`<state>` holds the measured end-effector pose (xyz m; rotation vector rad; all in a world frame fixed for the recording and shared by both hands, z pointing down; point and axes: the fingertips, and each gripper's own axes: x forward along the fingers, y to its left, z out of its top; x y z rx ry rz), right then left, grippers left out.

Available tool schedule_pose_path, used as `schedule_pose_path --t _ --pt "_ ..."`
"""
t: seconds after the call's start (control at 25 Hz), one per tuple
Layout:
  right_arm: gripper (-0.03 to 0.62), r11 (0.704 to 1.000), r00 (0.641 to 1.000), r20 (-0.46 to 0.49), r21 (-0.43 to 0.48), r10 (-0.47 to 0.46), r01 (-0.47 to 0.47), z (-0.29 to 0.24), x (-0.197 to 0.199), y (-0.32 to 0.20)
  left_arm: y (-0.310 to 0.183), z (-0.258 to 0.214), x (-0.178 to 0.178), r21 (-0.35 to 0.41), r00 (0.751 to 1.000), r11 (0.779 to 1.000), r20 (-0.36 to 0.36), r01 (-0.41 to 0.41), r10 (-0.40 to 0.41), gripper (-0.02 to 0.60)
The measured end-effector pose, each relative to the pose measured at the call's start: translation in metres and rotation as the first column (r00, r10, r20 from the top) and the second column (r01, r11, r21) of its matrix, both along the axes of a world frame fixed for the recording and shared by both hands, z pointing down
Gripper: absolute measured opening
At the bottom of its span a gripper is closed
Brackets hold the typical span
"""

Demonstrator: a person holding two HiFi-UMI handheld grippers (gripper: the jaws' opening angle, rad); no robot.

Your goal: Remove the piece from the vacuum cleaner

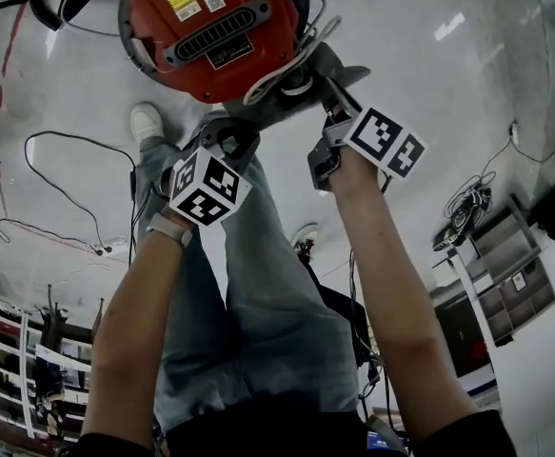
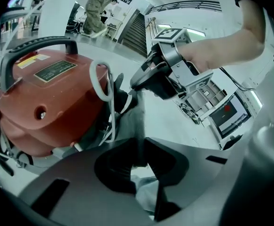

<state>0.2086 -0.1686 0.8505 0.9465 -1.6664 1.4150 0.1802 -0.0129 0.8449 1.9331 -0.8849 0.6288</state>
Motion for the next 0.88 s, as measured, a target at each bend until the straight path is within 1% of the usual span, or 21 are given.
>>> schedule_pose_path --t 0.12,0.24,0.4,0.56,0.88 --pt "0.058 1.000 1.000 0.005 -0.007 0.012 -0.012 0.000 0.004 0.001 0.001 0.002 0.003 -0.011 1.000 1.000 -0.007 0.016 -0.016 0.069" --pt "0.052 1.000 1.000 0.000 -0.004 0.026 -0.026 0.000 0.007 0.001 0.002 0.002 0.008 -0.015 1.000 1.000 -0.006 0.009 -0.009 0.066" --pt "0.049 0.997 0.997 0.014 -0.012 0.073 -0.073 0.001 0.013 0.004 0.004 0.004 0.012 -0.023 1.000 1.000 -0.002 0.008 -0.008 0.066" --pt "0.047 0.996 0.996 0.020 -0.010 0.084 -0.084 0.002 0.014 0.005 0.005 0.006 0.013 -0.028 1.000 1.000 -0.002 0.008 -0.008 0.066" --pt "0.046 0.989 0.988 0.046 -0.020 0.149 -0.149 0.004 0.022 0.009 0.002 0.017 0.000 -0.014 0.999 1.000 0.034 -0.028 0.028 0.066"
